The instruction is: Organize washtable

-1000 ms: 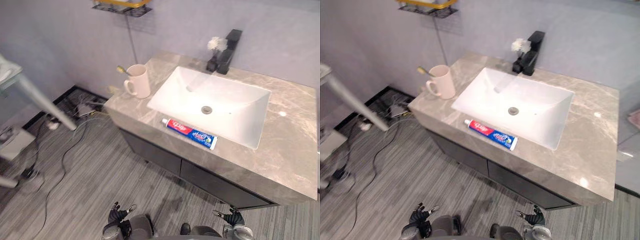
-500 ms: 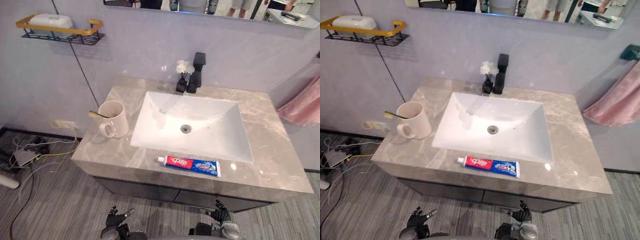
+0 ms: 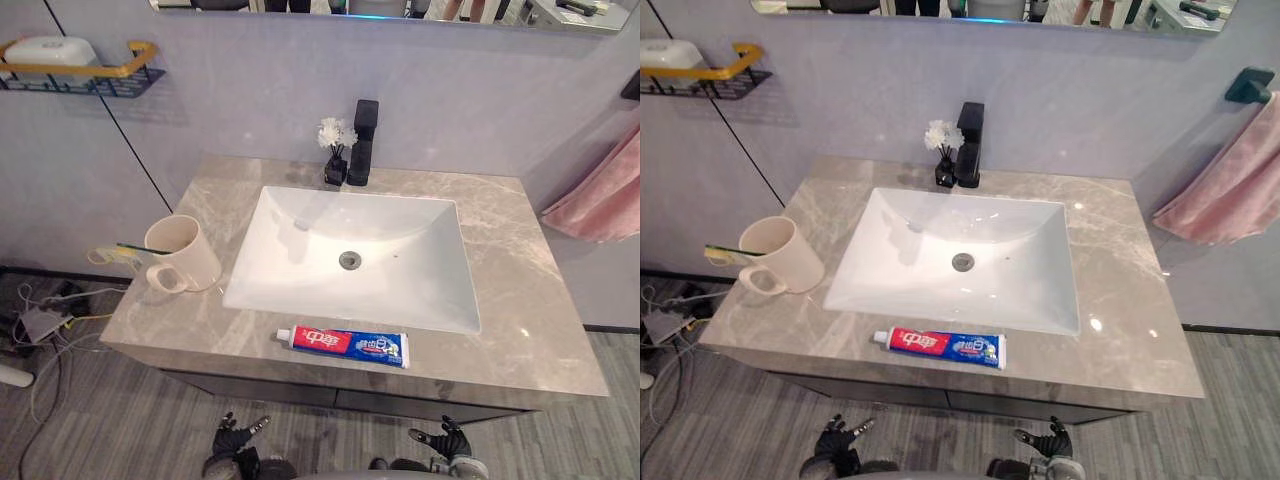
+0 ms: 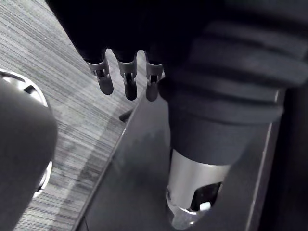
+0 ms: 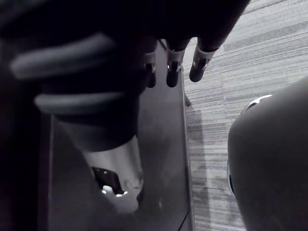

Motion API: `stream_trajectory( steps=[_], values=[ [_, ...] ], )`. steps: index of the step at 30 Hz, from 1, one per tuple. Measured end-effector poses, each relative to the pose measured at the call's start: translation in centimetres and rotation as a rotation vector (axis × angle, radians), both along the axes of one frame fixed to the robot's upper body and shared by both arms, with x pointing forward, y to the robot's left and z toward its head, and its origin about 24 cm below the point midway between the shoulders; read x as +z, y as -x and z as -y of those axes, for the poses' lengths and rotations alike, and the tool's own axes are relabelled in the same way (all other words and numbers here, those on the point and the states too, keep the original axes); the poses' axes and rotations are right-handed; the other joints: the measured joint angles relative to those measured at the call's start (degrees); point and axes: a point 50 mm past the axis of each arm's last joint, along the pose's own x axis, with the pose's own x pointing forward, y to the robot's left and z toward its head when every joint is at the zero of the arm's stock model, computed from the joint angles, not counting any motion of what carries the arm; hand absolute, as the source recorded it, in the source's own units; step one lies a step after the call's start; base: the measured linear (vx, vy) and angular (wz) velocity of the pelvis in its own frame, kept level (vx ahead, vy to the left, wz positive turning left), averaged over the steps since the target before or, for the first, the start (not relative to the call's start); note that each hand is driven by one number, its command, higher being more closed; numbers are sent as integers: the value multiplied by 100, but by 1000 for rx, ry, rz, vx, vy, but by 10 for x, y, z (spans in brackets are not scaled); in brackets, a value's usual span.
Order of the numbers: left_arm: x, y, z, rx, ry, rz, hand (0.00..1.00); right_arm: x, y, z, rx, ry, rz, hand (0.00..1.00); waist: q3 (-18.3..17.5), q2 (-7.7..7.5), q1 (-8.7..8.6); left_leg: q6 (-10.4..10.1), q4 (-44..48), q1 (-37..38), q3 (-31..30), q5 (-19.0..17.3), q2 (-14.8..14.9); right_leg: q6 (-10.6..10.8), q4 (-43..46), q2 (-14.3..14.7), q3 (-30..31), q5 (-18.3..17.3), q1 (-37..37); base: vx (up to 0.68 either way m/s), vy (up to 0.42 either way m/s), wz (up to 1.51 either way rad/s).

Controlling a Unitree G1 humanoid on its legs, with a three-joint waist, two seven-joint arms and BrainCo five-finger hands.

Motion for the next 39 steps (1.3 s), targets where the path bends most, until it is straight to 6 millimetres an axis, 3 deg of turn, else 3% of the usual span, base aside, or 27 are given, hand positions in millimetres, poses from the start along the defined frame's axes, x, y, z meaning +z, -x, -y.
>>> stream_trajectory(
  steps=[3,4,5,8,12,18,26,39],
  values=[
    [-1,1,4,5,11,1,0,1,-1,2,-10,2,6,0,-3,55,2,56,-855,89,-429,-96,-261,111,34,-57,247,38,-93,17,156,-41],
    [-2,2,8,8,22,-4,0,1,-2,4,-12,7,9,0,-85,162,3,-116,-1430,298,-604,-190,-399,265,104,-60,325,66,-235,27,188,-14],
    [-2,1,10,6,27,-3,0,2,-2,7,-12,15,12,0,-103,172,-11,-96,-1815,428,-549,-303,-472,325,95,-62,319,100,-325,55,227,-11],
    [-2,3,6,13,18,-9,0,2,0,4,-19,6,11,0,-106,91,18,-32,-2001,631,-409,-260,-710,390,71,-235,382,141,-265,54,151,-8],
    [-5,9,12,9,38,-39,0,2,0,6,-25,11,16,0,-232,201,3,42,-2303,919,-267,-206,-900,418,27,-361,494,126,-153,51,117,-18],
    [-7,13,12,7,41,-56,0,-1,7,8,-42,8,-17,0,-323,176,6,58,-2392,975,-297,-1,-1008,523,-189,-433,449,192,-33,48,14,2],
    [-7,14,13,-19,38,-65,0,-4,13,10,-66,15,-47,0,-355,151,2,5,-2811,1107,-412,295,-1074,500,-550,-367,388,417,109,-25,-13,3],
    [-7,15,11,-26,28,-68,0,-6,16,10,-71,12,-70,0,-369,112,3,47,-3135,1052,-470,338,-1085,474,-1088,-317,403,938,143,-110,5,-1]
  ],
)
